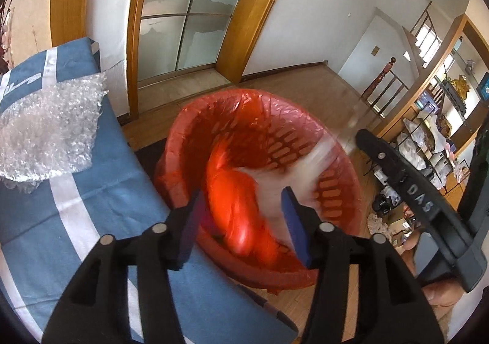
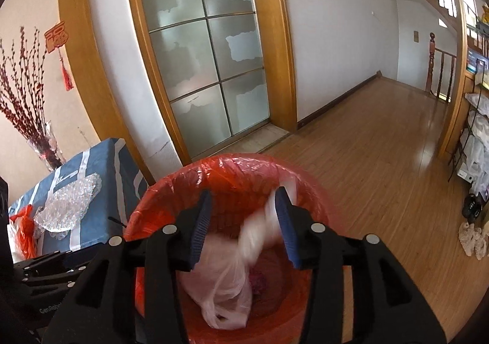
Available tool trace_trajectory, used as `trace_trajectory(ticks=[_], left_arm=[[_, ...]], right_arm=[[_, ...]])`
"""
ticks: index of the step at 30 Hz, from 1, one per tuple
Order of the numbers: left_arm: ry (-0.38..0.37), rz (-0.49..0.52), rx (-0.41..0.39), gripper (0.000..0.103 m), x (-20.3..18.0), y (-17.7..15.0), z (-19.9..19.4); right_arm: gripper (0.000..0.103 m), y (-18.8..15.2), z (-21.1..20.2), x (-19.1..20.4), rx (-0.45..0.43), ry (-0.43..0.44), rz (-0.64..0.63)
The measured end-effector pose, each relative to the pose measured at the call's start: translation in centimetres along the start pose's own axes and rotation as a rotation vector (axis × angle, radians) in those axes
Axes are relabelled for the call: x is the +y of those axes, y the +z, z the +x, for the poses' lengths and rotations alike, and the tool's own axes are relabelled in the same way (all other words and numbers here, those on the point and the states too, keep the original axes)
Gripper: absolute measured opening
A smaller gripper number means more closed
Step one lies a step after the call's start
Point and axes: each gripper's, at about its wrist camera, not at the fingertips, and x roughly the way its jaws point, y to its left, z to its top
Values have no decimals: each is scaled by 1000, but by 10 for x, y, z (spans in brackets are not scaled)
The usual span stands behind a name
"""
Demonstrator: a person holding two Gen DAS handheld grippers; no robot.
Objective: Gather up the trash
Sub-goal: 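Open the left tool over the basket while the right tool drops the clear bag in, then return to the table and grasp the clear bubble-wrap bag with the right tool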
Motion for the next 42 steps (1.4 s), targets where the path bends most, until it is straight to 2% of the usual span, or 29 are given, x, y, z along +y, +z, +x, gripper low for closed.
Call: trace_trajectory(ticks=[3,5,6,8,13,21,29,37,42], left_arm=[[11,-15,9,56,5,-4,0],[20,-29,2,64,12,-8,-6],[26,-36,-3,66,14,-9,-9],[55,-59,-22,80,22,-13,-19],[140,-81,-72,86,41,-26,-47],[262,-138,-148,91,81,-45,-99],[474,-196,-223,97,130,-69,-157],[595,-284,-274,98,174,-101,-203],[611,-348,-288,98,200,-116,-222]], right_arm=[[44,-1,-2,-6,6,-12,19],[44,-3,-3,-8,6,-25,18],[48,-4,-5,-7,4,-30,15],[57,-6,-8,-6,-4,-41,8],[62,-10,-15,2,-9,-18,-3],[62,-20,-23,41,13,58,-67],[62,-33,-30,102,35,169,-160],[62,-52,-37,153,66,263,-237],[62,-57,-32,178,90,306,-270]])
